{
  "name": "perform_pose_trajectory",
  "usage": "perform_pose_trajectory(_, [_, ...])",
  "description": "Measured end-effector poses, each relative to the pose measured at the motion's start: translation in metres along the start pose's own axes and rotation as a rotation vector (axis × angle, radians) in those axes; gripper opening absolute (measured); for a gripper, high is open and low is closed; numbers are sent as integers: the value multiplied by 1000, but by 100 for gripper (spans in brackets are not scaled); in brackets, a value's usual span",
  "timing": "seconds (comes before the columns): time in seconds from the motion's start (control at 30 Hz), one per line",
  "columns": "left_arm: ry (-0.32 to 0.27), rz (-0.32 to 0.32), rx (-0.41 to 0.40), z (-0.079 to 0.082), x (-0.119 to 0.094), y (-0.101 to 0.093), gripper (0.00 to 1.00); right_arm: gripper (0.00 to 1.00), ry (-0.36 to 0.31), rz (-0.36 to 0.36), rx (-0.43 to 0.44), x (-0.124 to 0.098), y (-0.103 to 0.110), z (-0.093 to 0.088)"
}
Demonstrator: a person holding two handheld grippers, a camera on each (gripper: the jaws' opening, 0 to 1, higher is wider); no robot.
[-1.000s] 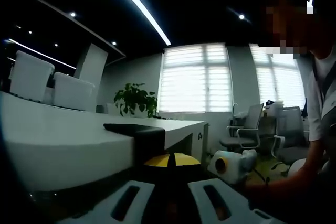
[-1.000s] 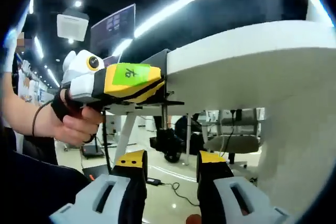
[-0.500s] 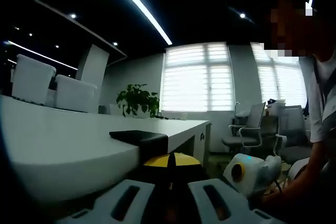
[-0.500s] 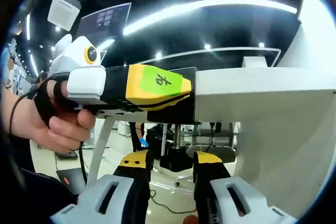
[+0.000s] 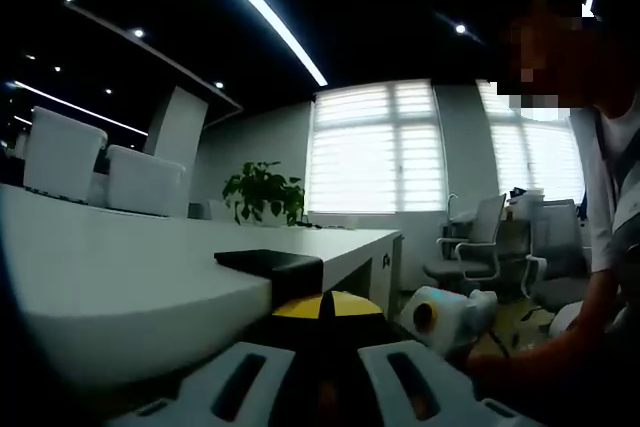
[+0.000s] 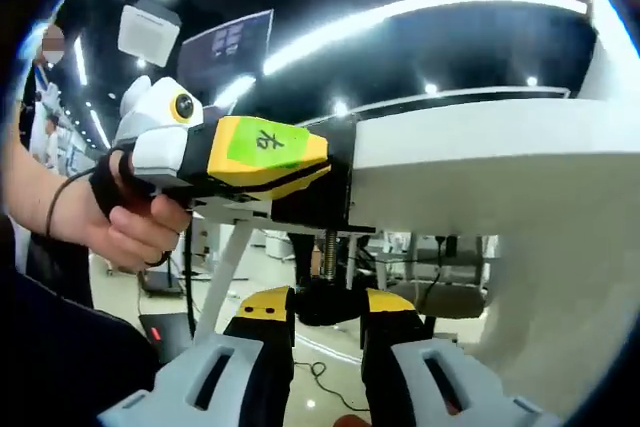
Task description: Clamp the fixed fixture on the desktop, loosen the retaining clip, secure it to the edge of the desk, and tighten the retaining clip.
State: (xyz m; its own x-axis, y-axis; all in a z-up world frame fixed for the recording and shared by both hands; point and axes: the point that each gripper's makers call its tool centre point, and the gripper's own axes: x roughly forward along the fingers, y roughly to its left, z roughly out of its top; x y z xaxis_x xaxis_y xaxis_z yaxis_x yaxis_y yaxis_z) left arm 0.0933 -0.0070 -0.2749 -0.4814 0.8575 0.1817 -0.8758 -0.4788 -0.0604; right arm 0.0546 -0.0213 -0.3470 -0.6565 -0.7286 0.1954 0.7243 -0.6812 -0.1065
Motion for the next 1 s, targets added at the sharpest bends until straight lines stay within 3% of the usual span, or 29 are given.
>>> perform_pose_trajectory(0.07, [0, -1, -3, 0, 0, 0, 1, 24, 1, 55, 29, 0, 0, 1])
perform_pose_trajectory(0.17, [4, -2, -1, -1, -1, 1, 1, 24, -5, 59, 27, 0, -1, 0])
perform_pose_trajectory(0.27, [9, -1, -3, -1, -1, 1, 1, 25, -9, -14, 28, -5, -2, -1])
perform_pose_trajectory(0.4, [16, 5, 1, -2, -1, 1, 1, 39, -39, -85, 72, -21, 3, -3])
perform_pose_trajectory(0.5, [8, 8, -2, -1, -1, 1, 1, 38, -29, -121, 69, -28, 8, -4])
perform_pose_trajectory(0.6, [9, 11, -1, -1, -1, 1, 1, 37, 23, -118, -40, -23, 14, -6])
perform_pose_trajectory(0.73, [19, 11, 6, -2, -1, 1, 1, 36, 14, -145, -16, -15, 18, -3])
perform_pose_trajectory(0.87, [22, 10, 8, -2, -1, 1, 1, 24, -17, -270, -19, -12, 4, 5])
perform_pose_trajectory(1.0, [24, 14, 17, -2, -1, 0, 1, 23, -11, -274, 9, -10, 3, 6])
